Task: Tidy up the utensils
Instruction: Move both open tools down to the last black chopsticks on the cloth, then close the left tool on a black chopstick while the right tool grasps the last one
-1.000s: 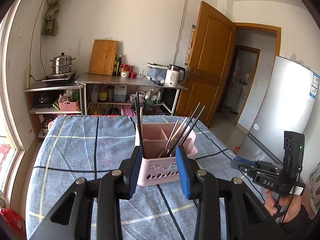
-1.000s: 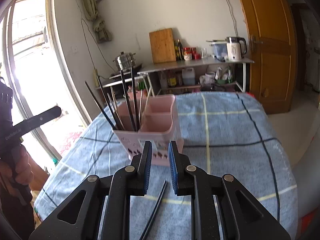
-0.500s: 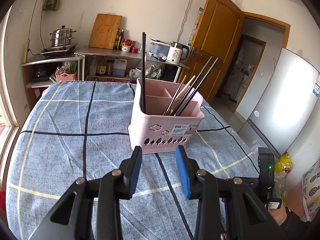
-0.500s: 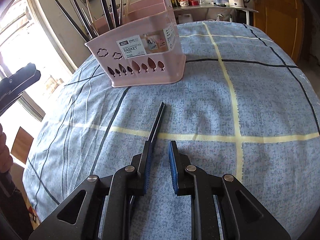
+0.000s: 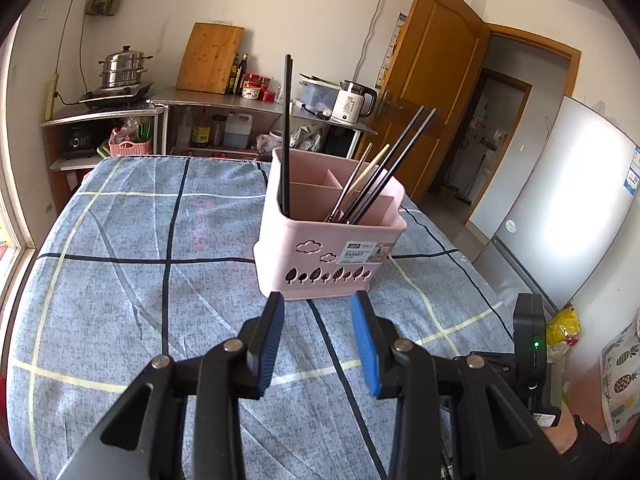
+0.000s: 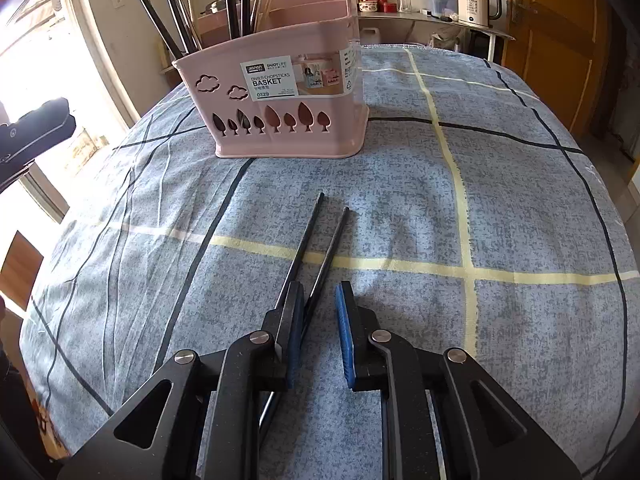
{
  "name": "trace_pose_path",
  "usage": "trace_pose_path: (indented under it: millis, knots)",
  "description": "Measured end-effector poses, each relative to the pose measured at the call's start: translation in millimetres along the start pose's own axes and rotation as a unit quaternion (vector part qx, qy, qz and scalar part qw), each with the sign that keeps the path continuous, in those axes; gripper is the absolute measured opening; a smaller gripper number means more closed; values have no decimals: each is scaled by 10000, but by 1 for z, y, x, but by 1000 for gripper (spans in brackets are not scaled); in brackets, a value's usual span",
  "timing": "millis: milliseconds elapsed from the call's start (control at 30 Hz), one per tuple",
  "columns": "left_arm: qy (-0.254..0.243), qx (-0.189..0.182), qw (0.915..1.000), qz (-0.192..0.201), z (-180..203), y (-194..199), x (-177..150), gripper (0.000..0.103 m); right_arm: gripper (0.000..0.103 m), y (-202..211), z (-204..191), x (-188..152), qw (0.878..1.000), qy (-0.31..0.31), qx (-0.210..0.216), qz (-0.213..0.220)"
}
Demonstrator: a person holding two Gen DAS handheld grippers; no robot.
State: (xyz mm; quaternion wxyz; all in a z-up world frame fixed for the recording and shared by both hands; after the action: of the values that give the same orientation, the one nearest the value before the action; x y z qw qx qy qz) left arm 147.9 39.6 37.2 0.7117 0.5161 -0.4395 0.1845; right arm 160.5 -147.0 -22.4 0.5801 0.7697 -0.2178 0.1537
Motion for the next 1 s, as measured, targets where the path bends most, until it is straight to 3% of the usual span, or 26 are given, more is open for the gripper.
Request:
trace_pose_path:
  millis: [133,367,467,567,1000]
  knots:
    - [32,-16,10000,-57,0,-3,-1,36,16,-2,-6,0,10000,19,-52,-3]
    - [163,10,9998,-132,-7,-7,-5,37,17,-5,-19,-5,9988,193,432,-137]
    - [196,-5,9995,-235,-7,-11,-7,37,17,-5,-26,-9,9982,389,433,-118]
    - [197,-49,9991,-385,-3,-19,-10,36,10,-5,-16,-4,9988,249,411,-119]
    - [195,-530,9892,-1352,39,-93,-26,36,11,-2,39,28,9982,-554,236,-81]
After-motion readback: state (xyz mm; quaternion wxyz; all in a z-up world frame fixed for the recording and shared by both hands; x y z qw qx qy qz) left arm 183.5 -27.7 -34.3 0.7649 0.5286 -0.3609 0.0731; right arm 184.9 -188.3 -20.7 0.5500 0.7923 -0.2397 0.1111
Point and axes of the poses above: each gripper's, at about its wrist camera, not at the fingertips, and y roughly against the way its jaws point, z to its right, x to its top, the point moved 1 cm from there along -y, roughly the way its jaws point, and after that the axes turned 15 degrees about -y, right-handed, at the moved point
